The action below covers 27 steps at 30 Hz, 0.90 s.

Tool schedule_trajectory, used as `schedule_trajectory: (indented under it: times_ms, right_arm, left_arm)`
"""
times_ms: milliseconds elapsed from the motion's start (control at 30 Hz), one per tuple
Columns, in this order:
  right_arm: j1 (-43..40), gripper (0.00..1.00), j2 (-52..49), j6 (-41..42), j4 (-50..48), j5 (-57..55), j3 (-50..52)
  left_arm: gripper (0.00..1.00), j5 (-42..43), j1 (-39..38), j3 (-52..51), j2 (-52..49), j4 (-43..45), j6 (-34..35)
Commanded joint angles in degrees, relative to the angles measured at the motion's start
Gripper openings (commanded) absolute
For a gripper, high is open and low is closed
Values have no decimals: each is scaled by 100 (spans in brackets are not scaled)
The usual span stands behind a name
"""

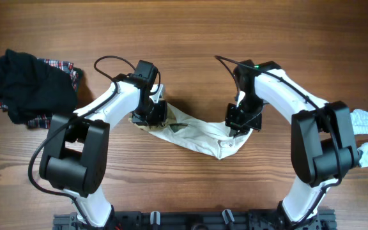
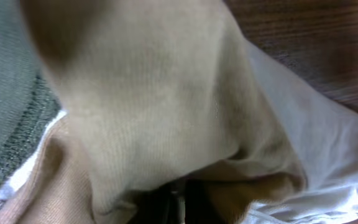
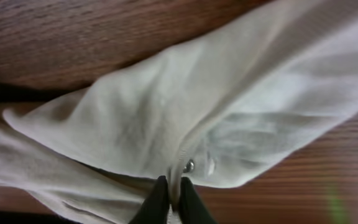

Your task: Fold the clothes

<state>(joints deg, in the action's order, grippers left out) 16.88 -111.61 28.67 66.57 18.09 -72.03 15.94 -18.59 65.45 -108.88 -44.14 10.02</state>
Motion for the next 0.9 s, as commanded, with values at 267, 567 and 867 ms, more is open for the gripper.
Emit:
schedule_trajectory:
  times_ms: [267, 567, 867]
  right_arm:
    - [238, 7, 138, 584, -155, 245, 37]
    - [525, 48, 138, 743, -710, -79, 37]
    - [22, 30, 136, 437, -444, -1731, 37]
  left_arm:
    - [32, -131, 13, 549, 1145, -149, 26]
    - [27, -304, 7, 494, 63, 109, -341]
    - [19, -1244, 313, 490, -439, -22, 461]
